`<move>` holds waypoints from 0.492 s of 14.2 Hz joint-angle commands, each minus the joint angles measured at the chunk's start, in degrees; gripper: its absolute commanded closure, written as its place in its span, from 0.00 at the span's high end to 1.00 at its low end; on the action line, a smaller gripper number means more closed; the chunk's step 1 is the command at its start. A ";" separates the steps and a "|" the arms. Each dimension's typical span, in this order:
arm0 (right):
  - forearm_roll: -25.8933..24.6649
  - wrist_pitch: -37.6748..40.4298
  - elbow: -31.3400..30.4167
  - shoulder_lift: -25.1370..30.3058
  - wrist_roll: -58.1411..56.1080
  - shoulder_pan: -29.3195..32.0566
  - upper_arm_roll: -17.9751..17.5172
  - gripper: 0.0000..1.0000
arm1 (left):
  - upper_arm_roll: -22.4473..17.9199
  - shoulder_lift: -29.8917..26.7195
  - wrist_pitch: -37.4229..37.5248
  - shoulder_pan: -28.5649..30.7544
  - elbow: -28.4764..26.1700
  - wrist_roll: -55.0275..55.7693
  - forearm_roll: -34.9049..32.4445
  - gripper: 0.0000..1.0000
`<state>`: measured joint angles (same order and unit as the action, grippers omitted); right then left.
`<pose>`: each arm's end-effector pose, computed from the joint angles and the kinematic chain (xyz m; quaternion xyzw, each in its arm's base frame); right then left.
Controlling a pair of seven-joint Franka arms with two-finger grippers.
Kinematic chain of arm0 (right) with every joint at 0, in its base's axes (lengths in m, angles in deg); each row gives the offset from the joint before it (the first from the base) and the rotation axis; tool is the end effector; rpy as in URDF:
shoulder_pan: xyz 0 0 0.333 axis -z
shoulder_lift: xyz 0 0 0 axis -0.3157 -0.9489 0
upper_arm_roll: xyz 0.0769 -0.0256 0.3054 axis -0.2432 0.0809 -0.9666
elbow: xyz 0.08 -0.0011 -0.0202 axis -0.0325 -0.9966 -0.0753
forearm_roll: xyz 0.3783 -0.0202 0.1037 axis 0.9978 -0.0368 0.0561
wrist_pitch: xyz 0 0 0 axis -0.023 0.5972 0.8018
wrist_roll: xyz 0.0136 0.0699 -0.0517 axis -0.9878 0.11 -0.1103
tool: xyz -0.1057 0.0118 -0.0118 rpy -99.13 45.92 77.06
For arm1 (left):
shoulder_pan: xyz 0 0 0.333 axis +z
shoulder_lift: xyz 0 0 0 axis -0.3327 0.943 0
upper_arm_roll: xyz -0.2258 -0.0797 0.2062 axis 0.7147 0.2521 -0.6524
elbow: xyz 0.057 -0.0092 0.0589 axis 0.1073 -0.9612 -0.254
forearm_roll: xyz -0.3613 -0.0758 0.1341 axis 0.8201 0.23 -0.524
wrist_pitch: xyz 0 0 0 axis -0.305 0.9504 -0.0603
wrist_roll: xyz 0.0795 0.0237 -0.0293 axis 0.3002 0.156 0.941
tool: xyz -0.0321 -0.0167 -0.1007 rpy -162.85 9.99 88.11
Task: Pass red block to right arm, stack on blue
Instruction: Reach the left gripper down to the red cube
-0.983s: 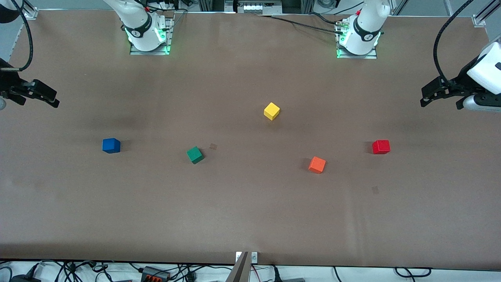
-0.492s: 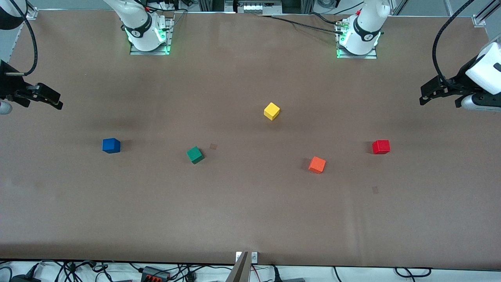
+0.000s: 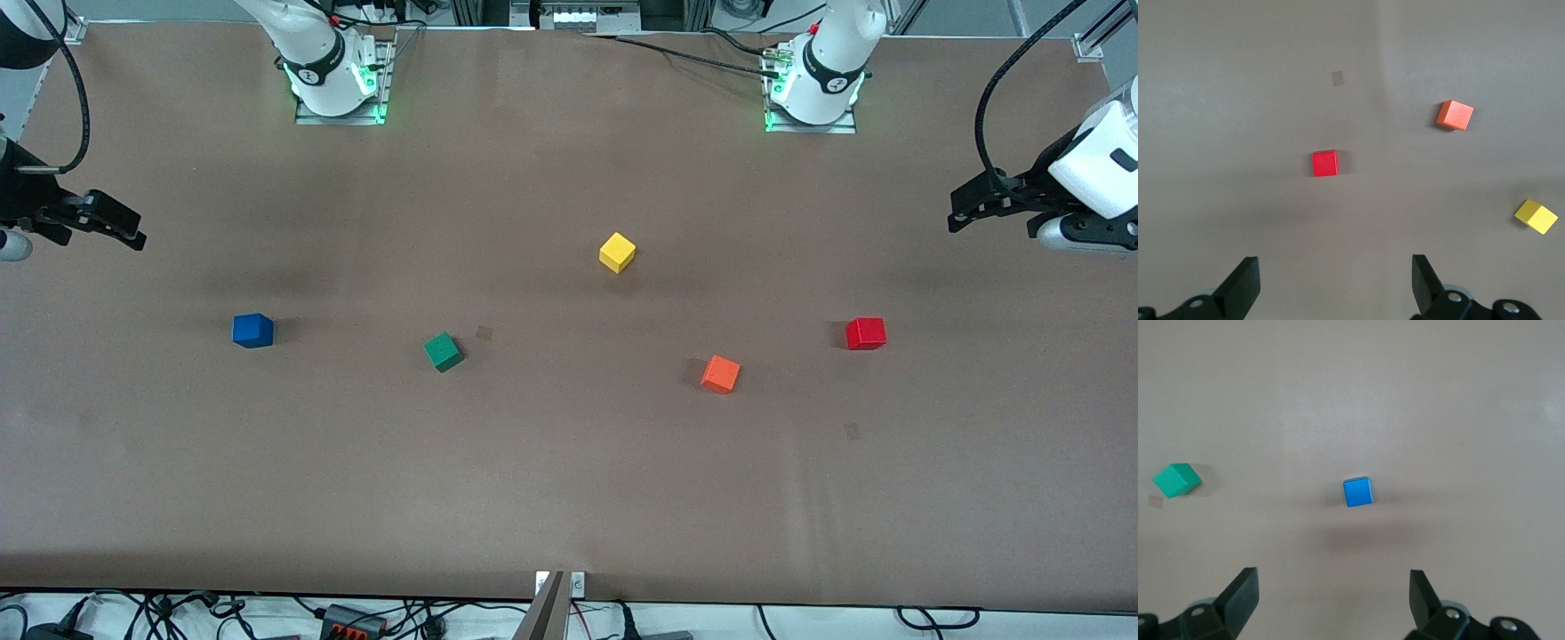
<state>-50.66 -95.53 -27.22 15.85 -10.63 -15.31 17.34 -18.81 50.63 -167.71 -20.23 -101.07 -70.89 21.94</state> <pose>0.5598 -0.0354 0.5696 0.9995 -0.0220 0.0171 0.0140 0.5597 -0.0163 0.5992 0.9993 -0.0265 -0.0254 0.0048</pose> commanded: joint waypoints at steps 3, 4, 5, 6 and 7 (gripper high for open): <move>0.42 0.15 0.46 -0.21 -0.04 -0.28 0.00 1.00 | -1.12 6.98 1.21 0.35 3.56 -0.62 -0.09 1.00; 0.42 0.15 0.46 -0.21 -0.56 -0.28 0.00 1.00 | -1.12 8.38 1.04 1.49 3.30 -0.62 -0.09 1.00; 0.42 0.15 0.46 -0.21 -0.14 -0.28 0.00 1.00 | -1.12 10.40 0.86 2.63 3.21 -0.88 -0.09 1.00; 0.33 0.07 0.46 -0.21 -0.13 -0.28 0.00 1.00 | -1.12 12.25 0.16 3.51 3.21 -0.88 -0.09 1.00; 0.25 0.06 0.46 -0.21 -0.04 -0.28 0.00 1.00 | -1.12 14.35 -1.50 3.87 3.04 -0.97 -0.18 1.00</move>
<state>-50.66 -95.57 -27.22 15.82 -10.63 -15.55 17.31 -19.82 60.25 -168.17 -17.57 -100.24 -71.00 21.89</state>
